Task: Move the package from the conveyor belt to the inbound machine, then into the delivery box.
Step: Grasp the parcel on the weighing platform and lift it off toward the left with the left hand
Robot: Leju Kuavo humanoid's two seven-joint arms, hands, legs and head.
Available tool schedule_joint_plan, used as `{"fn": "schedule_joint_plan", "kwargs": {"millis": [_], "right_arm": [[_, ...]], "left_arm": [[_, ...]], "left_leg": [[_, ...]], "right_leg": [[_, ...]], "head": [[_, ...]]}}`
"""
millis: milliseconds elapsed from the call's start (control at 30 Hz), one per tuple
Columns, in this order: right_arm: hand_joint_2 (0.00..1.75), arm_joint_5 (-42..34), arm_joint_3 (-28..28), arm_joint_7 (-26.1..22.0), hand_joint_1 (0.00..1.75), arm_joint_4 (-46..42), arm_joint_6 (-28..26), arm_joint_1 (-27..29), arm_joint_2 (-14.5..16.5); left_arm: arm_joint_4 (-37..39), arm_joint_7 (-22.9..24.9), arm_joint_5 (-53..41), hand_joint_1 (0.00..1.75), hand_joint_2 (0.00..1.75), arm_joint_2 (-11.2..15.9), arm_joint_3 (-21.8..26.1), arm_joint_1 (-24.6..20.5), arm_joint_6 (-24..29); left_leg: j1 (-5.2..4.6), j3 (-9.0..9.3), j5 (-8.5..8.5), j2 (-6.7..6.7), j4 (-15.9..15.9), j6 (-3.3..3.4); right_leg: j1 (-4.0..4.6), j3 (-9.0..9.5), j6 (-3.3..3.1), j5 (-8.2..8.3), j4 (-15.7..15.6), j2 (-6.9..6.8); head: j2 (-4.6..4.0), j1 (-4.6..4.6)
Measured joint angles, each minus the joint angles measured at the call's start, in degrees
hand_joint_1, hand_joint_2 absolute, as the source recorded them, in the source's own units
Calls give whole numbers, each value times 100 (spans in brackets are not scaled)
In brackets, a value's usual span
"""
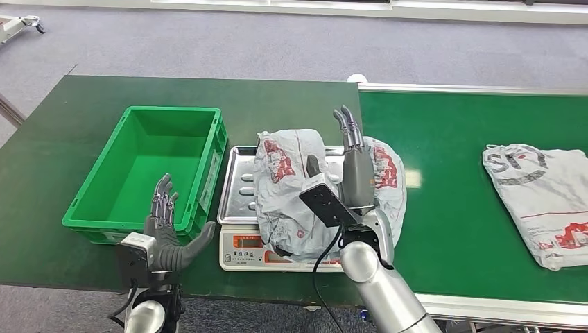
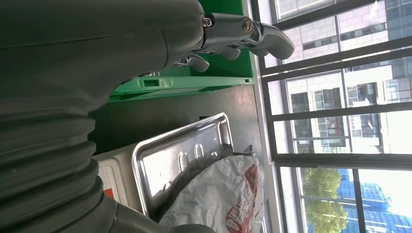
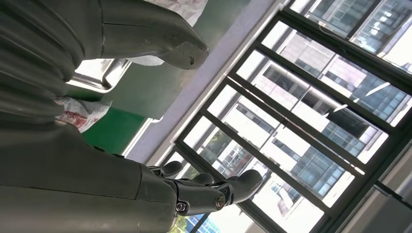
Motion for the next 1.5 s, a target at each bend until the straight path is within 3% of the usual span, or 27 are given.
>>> {"fn": "schedule_joint_plan", "kwargs": {"millis": [167,300,433,600,833,967,1067,1367,1500], "right_arm": [[175,-591,-172,-32,0,-194,248,12,-77],[175,-1230,-586,-357,0,-311,298,83,-154],[175,-2111,-1195,-901,0,97,627,116,-176],[175,-2745,-1664,-1216,0,731,1254,175,-177],[175,-2808,-1759,-1158,0,822,1559,372,-177],[175,-2857,-1687,-1128,0,680,1708,436,-177],[175,-2905,-1651,-1108,0,602,1757,451,-178],[175,-2928,-1643,-1107,0,534,1777,470,-193],[175,-2984,-1619,-1101,0,498,1836,477,-198]], "left_arm": [[9,17,-55,0,175,0,2,-11,-41],[93,64,-162,0,175,7,1,-140,-54],[382,114,-50,0,175,15,-37,-501,-158],[991,116,249,0,175,19,-259,-1188,-348],[2008,119,-678,0,175,107,-636,-2134,-133],[3105,77,-1829,0,175,299,-1033,-3104,-180],[3762,40,-2179,0,175,421,-1294,-3647,-239],[4631,-10,-2326,0,175,575,-1580,-4198,-289],[4965,-50,-2835,0,175,659,-1871,-4498,-839]], "left_leg": [[0,1,0,0,1,0],[-1,0,0,-2,1,1],[-1,1,1,-6,2,2],[-1,1,7,-12,3,3],[-1,-1,11,-12,3,0],[-1,-6,18,-12,3,0],[-1,-4,19,2,2,-2],[-1,-6,20,3,2,-3],[0,-8,22,0,2,-5]], "right_leg": [[-1,-2,0,0,0,0],[-2,-2,1,1,-1,-2],[-2,1,3,4,-1,-7],[-2,1,3,10,-1,-8],[-1,-4,2,11,-1,-5],[-2,-6,0,17,1,-5],[-2,-8,-3,26,2,3],[-1,-12,-3,27,2,4],[-1,-13,-3,27,2,3]], "head": [[0,-1],[0,-1],[0,0],[0,0],[0,-1],[0,1],[0,1],[0,0],[0,1]]}}
